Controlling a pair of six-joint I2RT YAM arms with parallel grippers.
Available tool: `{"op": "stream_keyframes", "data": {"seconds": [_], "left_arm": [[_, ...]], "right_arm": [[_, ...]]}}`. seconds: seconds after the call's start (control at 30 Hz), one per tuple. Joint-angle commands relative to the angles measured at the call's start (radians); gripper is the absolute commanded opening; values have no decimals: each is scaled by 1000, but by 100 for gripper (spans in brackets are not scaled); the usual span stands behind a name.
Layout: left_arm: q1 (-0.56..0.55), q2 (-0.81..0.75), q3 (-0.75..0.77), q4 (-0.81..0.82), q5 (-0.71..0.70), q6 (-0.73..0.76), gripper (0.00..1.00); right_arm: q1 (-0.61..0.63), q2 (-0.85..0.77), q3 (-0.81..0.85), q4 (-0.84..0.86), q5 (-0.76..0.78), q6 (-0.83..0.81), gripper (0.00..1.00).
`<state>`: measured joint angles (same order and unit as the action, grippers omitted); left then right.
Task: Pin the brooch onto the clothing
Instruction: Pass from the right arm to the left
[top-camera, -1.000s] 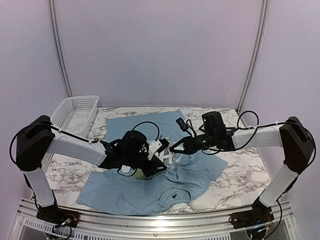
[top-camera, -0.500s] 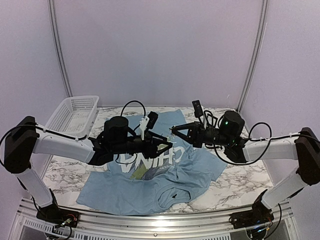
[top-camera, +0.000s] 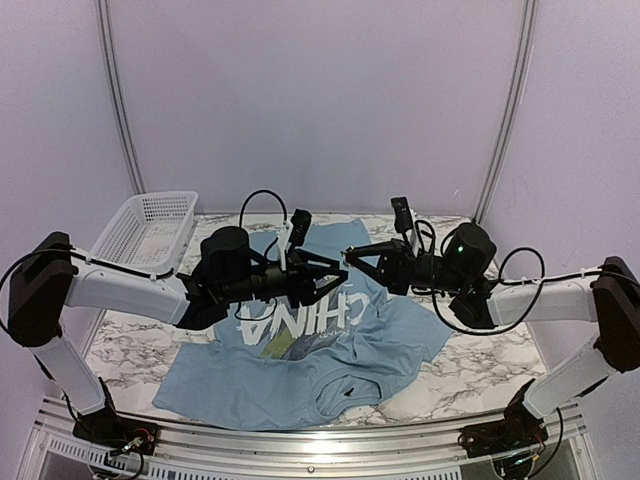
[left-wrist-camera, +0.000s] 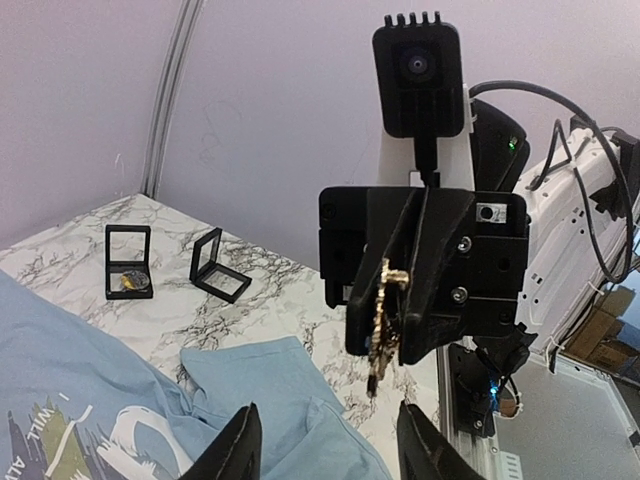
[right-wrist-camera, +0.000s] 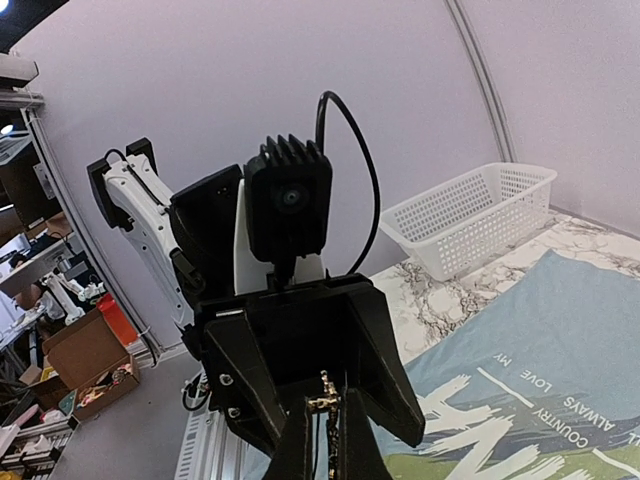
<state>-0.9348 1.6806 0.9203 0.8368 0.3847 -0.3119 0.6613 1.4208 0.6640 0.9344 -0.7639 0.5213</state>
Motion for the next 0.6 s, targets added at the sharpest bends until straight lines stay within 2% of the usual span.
{"op": "stream_keyframes", "data": {"seconds": [0.0, 0.27, 0.37, 0.57], "left_arm": [[4, 3, 43, 76, 27, -6, 44], [5, 34, 83, 85, 63, -22, 28], [5, 43, 93, 85, 73, -24, 14], [7, 44, 97, 92, 85, -27, 0]], "right_arm": [[10, -23, 1, 27, -3, -3, 1], [10, -28, 1, 18, -7, -16, 1], [11, -30, 5, 9, -8, -22, 1], [10, -26, 9, -7, -16, -30, 0]]}}
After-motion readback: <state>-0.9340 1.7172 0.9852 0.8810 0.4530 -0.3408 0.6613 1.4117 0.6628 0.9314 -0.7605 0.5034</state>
